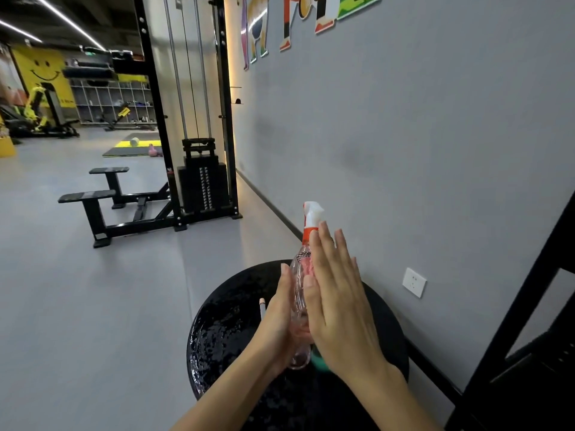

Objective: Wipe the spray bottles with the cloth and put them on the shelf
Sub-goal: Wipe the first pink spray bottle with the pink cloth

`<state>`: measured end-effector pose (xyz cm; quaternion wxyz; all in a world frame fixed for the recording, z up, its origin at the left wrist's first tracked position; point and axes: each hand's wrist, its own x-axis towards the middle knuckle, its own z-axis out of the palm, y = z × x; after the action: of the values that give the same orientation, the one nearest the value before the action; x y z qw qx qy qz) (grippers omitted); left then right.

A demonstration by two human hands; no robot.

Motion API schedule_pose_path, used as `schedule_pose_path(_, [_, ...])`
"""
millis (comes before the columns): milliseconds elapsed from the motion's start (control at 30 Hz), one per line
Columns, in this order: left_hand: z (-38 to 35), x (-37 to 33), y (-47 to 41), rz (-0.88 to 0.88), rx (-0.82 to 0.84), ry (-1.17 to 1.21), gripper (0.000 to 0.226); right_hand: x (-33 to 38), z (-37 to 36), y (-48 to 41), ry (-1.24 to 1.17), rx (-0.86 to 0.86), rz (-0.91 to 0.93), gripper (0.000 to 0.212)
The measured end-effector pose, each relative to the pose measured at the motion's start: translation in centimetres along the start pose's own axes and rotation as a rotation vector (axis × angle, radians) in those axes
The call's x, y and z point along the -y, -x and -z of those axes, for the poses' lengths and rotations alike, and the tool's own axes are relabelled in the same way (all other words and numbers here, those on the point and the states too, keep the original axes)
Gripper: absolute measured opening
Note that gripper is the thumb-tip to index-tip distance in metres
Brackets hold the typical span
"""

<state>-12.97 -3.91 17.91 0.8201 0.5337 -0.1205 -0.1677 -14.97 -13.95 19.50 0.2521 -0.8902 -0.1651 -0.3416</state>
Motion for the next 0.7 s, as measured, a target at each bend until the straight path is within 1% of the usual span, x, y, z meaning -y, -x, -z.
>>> schedule_pose_path(100, [0.3, -0.3, 0.1, 0.005, -0.036, 0.021, 0.059, 0.7, 0.0, 1.2, 0.002, 0.029, 0.006, 0.055])
schedule_pose_path(200, [0.5, -0.5, 0.2, 0.006, -0.031, 0.031, 0.066, 1.4, -0.4, 3.0, 0.127, 0.053, 0.025, 0.057])
schedule_pose_path(300, [0.4, -0.1, 0.2, 0.008, -0.039, 0.028, 0.060, 1.4, -0.5, 2.7, 0.146, 0.039, 0.013, 0.055])
schedule_pose_path(433, [-0.9, 0.5, 0.5, 0.007, -0.015, 0.038, 0.042, 0.5, 0.2, -0.4, 0.034, 0.015, -0.061, 0.053])
schedule_pose_path(467, [-1.0, 0.6, 0.5, 0.001, -0.012, 0.046, 0.041, 0.3, 0.3, -0.9, 0.025, 0.012, -0.060, 0.053])
schedule_pose_path(600, [-0.4, 0.6, 0.1, 0.013, -0.068, 0.076, 0.049, 0.6, -0.1, 0.0, 0.073, 0.009, -0.028, 0.053])
schedule_pose_path(700, [0.2, 0.4, 0.2, 0.019, -0.070, 0.068, 0.058, 1.1, -1.0, 2.4, 0.190, 0.030, 0.019, 0.058])
